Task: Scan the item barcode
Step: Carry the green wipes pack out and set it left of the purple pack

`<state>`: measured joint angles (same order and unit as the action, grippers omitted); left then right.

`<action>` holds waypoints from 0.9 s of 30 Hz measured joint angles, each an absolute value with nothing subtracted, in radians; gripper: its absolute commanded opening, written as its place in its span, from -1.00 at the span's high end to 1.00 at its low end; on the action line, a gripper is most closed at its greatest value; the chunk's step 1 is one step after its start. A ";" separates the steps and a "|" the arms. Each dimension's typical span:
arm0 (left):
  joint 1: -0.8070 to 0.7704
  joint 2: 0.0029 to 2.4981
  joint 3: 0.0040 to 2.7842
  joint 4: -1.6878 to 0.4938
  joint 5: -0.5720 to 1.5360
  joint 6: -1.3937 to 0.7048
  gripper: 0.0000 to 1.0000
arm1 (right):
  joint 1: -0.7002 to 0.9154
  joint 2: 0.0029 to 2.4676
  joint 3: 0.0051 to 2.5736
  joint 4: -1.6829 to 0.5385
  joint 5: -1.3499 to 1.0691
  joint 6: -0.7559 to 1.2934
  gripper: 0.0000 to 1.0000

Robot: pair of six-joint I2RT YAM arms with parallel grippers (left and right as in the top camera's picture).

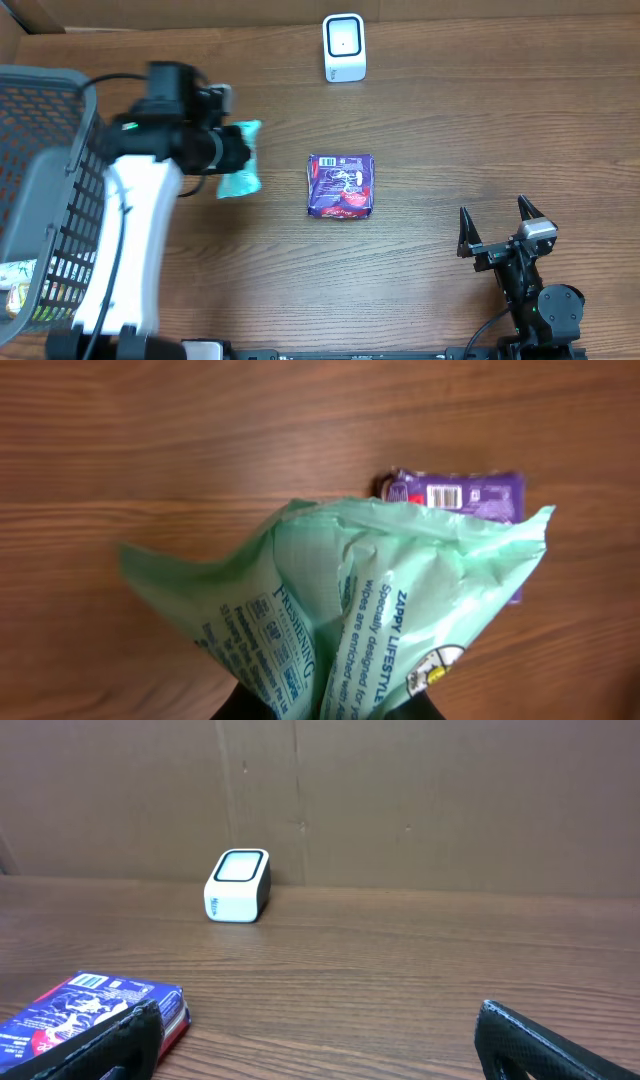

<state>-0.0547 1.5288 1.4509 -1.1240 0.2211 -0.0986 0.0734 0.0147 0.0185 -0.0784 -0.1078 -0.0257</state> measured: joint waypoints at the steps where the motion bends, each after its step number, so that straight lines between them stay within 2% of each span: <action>1: -0.075 1.556 1.430 -1.092 0.214 -0.101 0.88 | 0.074 0.015 0.019 -0.078 -0.108 -0.026 -1.00; 8: -0.164 1.771 1.386 -0.982 0.192 -0.121 0.88 | 0.073 0.015 0.019 -0.079 -0.108 -0.025 -1.00; 11: -0.184 1.847 1.386 -0.971 0.186 -0.124 0.79 | 0.074 0.015 0.019 -0.078 -0.108 -0.026 -1.00; 14: -0.197 1.899 1.384 -0.971 0.183 -0.125 0.21 | 0.073 0.015 0.019 -0.079 -0.108 -0.026 -1.00; 15: -0.200 1.911 1.383 -0.971 0.182 -0.130 -0.16 | 0.073 0.015 0.019 -0.079 -0.108 -0.026 -1.00; 16: -0.202 1.917 1.383 -0.971 0.181 -0.130 -0.30 | 0.073 0.015 0.019 -0.079 -0.108 -0.025 -1.00; 17: -0.204 1.919 1.382 -0.974 0.182 -0.133 -0.36 | 0.073 0.015 0.019 -0.079 -0.108 -0.026 -1.00; 22: -0.203 1.919 1.431 -1.091 0.182 -0.160 -0.37 | 0.073 0.015 0.019 -0.079 -0.108 -0.026 -1.00; 27: -0.196 1.917 1.661 -1.299 0.182 -0.170 -0.42 | 0.073 0.015 0.019 -0.079 -0.108 -0.025 -1.00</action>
<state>-0.1963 1.9171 1.6611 -1.2995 0.1818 -0.1696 0.0734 0.0147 0.0185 -0.0788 -0.1078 -0.0254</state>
